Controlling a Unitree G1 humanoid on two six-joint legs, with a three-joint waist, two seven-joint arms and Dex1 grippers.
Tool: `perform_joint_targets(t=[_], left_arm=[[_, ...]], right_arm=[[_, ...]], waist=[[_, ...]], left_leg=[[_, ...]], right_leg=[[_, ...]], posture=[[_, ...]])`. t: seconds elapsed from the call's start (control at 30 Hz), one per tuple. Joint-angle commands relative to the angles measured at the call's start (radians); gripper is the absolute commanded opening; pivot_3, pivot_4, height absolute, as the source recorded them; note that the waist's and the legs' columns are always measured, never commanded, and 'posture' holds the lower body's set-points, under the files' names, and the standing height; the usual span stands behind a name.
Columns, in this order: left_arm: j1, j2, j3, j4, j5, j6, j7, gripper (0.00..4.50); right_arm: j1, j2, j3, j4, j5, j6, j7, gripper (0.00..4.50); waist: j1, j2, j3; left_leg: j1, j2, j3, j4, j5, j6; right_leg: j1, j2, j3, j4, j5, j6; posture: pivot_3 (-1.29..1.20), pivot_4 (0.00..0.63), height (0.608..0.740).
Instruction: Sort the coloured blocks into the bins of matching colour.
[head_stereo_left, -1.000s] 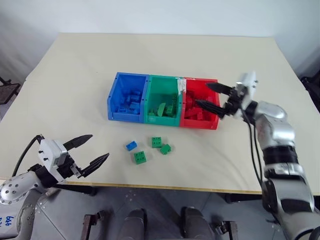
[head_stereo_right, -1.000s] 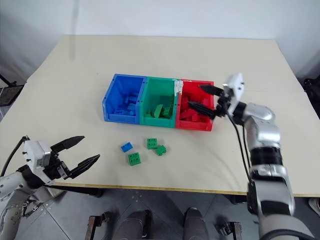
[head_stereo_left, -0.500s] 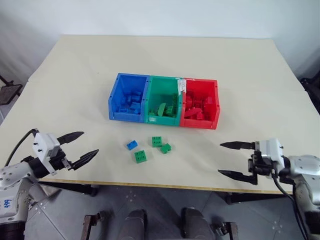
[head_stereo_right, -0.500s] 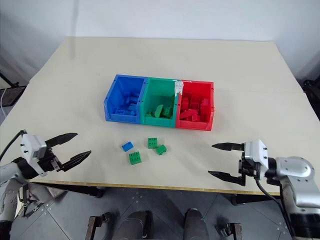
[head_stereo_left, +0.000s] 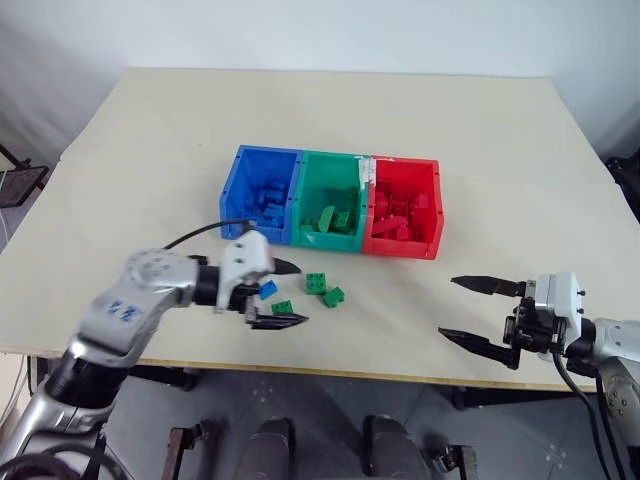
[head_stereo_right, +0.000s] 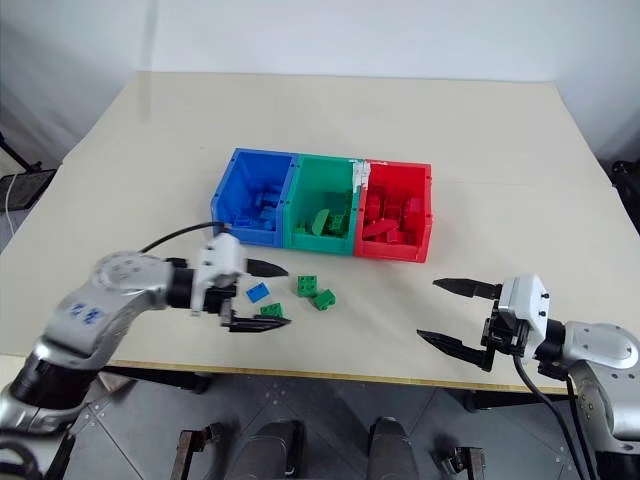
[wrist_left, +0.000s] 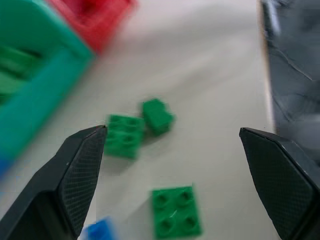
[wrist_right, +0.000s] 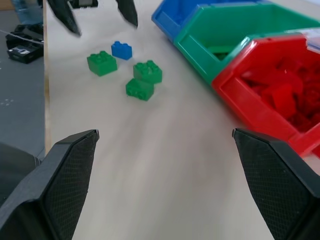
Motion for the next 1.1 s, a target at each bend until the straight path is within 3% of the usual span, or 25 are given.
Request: perform_joint_targets(t=[0.03,0.2,0.53,0.67,0.97,1.1], left_arm=[[-0.081,-0.072,-0.095,0.042,0.081,0.031,0.034,4.5],[-0.18,-0.187,-0.16,0.122,0.147,0.07,0.079,4.5],[-0.207,-0.187,-0.254,0.151,0.243,0.126,0.041,4.5],[-0.2,-0.189,-0.268,0.149,0.252,0.129,0.024,3.67],[-0.182,-0.183,-0.25,0.158,0.249,0.116,0.011,0.97],[-0.18,-0.216,-0.21,0.176,0.232,0.092,0.026,0.9]], right_arm=[[0.015,0.008,-0.011,-0.068,0.018,0.007,-0.031,4.47],[0.05,0.02,-0.009,-0.116,0.024,0.021,-0.066,4.47],[0.083,0.008,-0.013,-0.142,0.023,0.019,-0.078,4.47],[0.075,-0.002,-0.008,-0.134,0.01,0.01,-0.06,4.5],[0.044,-0.003,-0.006,-0.109,0.004,0.006,-0.052,4.5],[0.04,0.001,-0.007,-0.102,0.001,0.003,-0.052,4.5]], waist=[[0.001,-0.001,0.0],[0.0,-0.001,0.001],[0.0,-0.001,0.001],[-0.001,-0.001,0.001],[0.0,-0.001,0.001],[0.001,-0.001,0.001]], left_leg=[[0.0,0.0,0.0,0.001,0.0,0.0],[-0.001,0.0,0.0,0.001,0.0,0.0],[-0.001,0.0,0.0,0.001,0.0,0.0],[-0.001,0.0,0.0,0.001,0.0,0.0],[-0.001,0.0,-0.001,0.002,0.0,0.0],[-0.001,0.0,-0.001,0.002,0.0,0.0]], right_leg=[[0.0,0.0,0.0,0.0,0.0,0.0],[0.0,0.0,0.0,0.0,0.0,0.0],[0.0,0.0,0.0,0.0,0.0,0.0],[0.0,0.0,0.0,0.0,0.0,0.0],[0.0,0.0,0.0,0.0,0.0,0.0],[0.0,0.0,0.0,0.0,0.0,0.0]], posture=[[0.0,0.15,0.74],[0.0,0.15,0.74],[0.0,0.15,0.74],[0.0,0.15,0.74],[0.0,0.15,0.74],[0.0,0.15,0.74]])
